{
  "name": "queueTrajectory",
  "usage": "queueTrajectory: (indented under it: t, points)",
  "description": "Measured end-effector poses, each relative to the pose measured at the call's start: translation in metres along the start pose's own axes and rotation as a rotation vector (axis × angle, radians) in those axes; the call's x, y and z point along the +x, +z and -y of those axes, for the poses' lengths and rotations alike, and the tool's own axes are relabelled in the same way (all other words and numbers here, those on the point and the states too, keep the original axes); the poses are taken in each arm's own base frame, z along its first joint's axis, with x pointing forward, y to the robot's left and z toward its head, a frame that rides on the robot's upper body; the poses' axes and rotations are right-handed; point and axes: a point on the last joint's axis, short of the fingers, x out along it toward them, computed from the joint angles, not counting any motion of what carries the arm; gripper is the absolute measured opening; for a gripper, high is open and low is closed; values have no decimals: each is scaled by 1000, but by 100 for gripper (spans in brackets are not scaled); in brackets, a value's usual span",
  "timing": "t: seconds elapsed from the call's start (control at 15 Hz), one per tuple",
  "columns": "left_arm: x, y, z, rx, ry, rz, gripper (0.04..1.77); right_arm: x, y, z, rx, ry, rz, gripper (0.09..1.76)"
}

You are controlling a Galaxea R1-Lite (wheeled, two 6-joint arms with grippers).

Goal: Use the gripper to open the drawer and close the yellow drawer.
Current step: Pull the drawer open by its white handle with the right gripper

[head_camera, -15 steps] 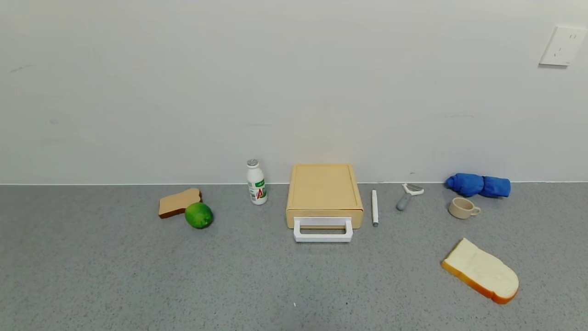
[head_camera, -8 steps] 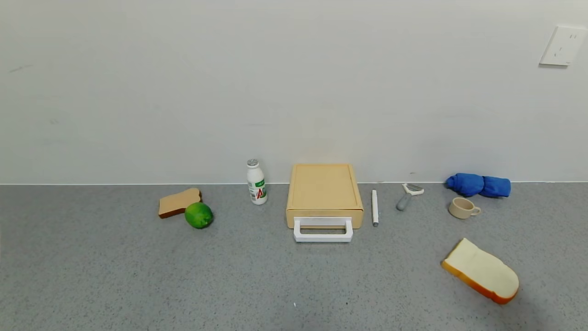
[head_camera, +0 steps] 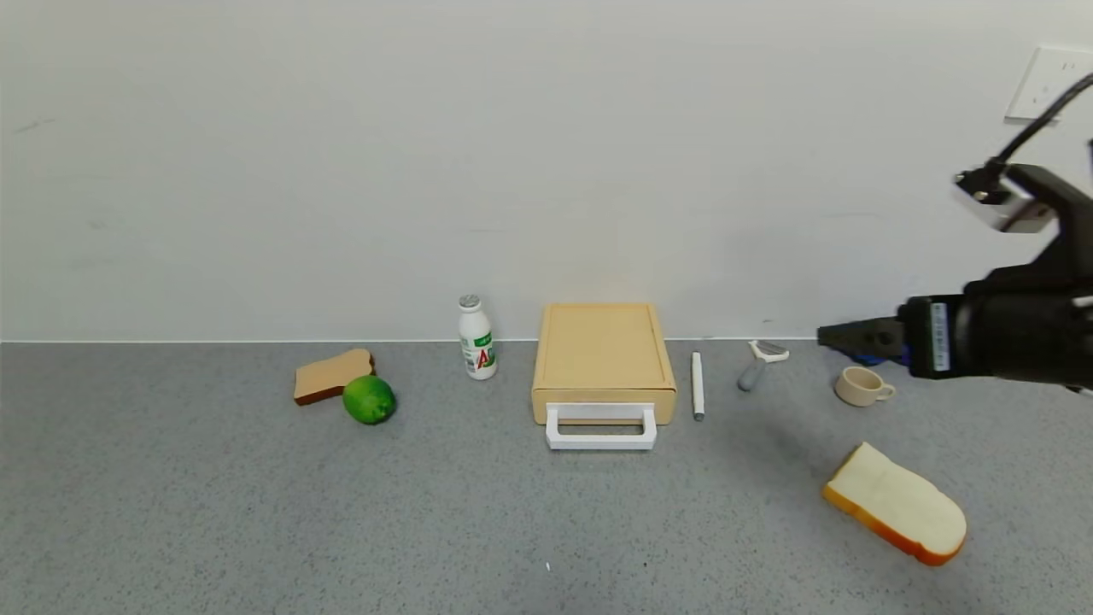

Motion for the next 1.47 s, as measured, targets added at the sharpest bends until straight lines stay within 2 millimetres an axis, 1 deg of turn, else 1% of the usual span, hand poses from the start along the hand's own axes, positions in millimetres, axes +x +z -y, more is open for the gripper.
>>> queueTrajectory:
  t: [0.13, 0.33, 0.47, 0.73, 0.93, 1.13, 1.47]
  points:
    - [0, 0, 0, 0, 0, 0, 172, 33, 7, -18, 3, 24, -38, 171]
    - [0, 0, 0, 0, 0, 0, 172, 74, 7, -43, 5, 49, -95, 171]
    - [0, 0, 0, 0, 0, 0, 172, 97, 1, -58, 0, 41, -128, 171]
    - [0, 0, 0, 0, 0, 0, 172, 138, -20, -83, -7, 27, -206, 171]
    - [0, 0, 0, 0, 0, 0, 172, 164, -36, -99, 20, -12, -246, 171]
    - [0, 0, 0, 0, 0, 0, 172, 187, -49, -107, 43, -44, -292, 171]
    - [0, 0, 0, 0, 0, 0, 172, 211, -56, -114, 91, -80, -306, 171]
